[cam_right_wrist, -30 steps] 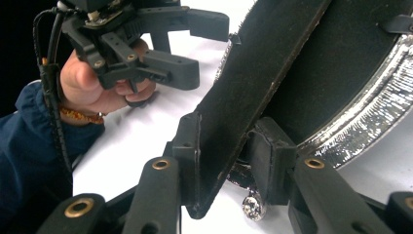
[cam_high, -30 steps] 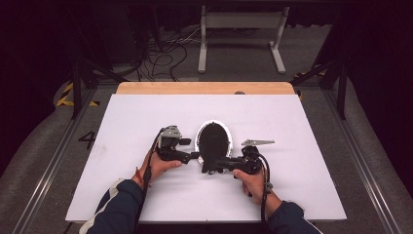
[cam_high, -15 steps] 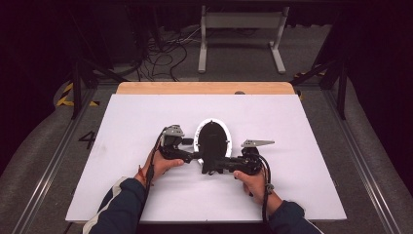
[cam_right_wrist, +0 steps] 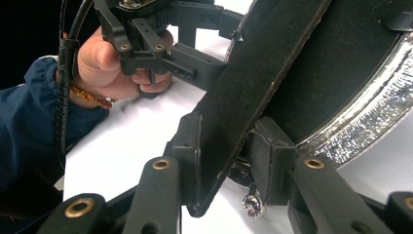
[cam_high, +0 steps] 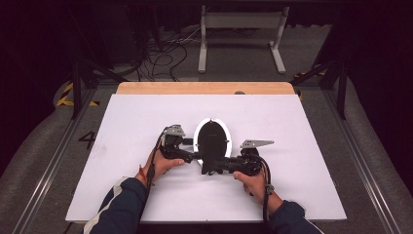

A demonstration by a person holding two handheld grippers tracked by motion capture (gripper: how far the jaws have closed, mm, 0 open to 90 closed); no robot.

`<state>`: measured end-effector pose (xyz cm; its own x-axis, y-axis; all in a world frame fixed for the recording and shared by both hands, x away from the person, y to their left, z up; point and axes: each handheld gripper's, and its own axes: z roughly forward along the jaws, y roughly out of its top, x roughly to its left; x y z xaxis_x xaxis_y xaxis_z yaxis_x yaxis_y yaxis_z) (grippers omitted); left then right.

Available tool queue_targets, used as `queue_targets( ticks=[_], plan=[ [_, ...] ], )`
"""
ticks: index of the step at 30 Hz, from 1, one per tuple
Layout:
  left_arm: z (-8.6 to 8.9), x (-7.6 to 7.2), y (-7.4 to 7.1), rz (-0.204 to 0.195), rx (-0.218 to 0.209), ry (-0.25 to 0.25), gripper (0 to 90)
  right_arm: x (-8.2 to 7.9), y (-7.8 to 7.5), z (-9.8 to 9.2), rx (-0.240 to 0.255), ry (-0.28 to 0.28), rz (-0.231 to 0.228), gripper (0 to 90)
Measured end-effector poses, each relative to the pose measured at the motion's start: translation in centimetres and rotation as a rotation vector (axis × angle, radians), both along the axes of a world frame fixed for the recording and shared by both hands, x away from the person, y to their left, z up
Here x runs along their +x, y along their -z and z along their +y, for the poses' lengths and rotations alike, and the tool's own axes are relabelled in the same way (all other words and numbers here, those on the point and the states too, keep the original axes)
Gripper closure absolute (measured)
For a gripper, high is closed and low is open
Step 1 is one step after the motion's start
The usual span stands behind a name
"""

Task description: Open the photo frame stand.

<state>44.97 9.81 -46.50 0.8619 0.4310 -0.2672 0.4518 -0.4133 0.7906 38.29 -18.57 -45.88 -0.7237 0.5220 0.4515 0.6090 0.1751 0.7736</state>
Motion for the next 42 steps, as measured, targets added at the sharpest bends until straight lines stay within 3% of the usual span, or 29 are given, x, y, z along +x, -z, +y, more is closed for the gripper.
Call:
queue_targets(
  ticks=[4,6,9,17,23,26,34,40,42],
  plan=[
    [0.0,0.0,0.0,0.005,-0.008,0.008,25.1,0.0,0.0,0.0,0.002,-0.002,0.0,66.7],
    [0.0,-0.1,-0.1,0.022,-0.044,0.034,26.7,0.0,0.0,-0.1,0.003,-0.002,0.002,66.7],
    [0.0,-0.2,-0.2,0.015,-0.052,0.047,28.7,0.0,0.0,-0.1,0.005,-0.003,0.003,66.6],
    [0.5,-0.1,-0.4,0.023,-0.088,0.036,42.6,-0.1,0.1,-0.2,-0.002,-0.008,0.001,66.6],
    [0.8,-0.2,-0.3,0.03,-0.118,0.075,49.2,-0.1,0.1,-0.4,0.001,-0.012,0.007,66.8],
    [0.4,-0.4,-0.3,0.018,-0.093,0.088,51.5,-0.2,0.1,-0.3,-0.002,-0.019,0.008,66.8],
    [0.6,-0.6,-0.7,0.006,-0.133,0.115,58.9,-0.2,0.0,-0.4,0.0,-0.025,0.007,66.8],
    [0.5,-1.1,-1.3,-0.033,-0.134,0.117,63.0,-0.3,-0.4,-0.6,0.007,-0.032,0.005,66.9],
    [0.4,-1.4,-1.7,-0.079,-0.121,0.109,64.0,-0.4,-0.6,-0.8,0.01,-0.032,0.0,67.5]
  ],
)
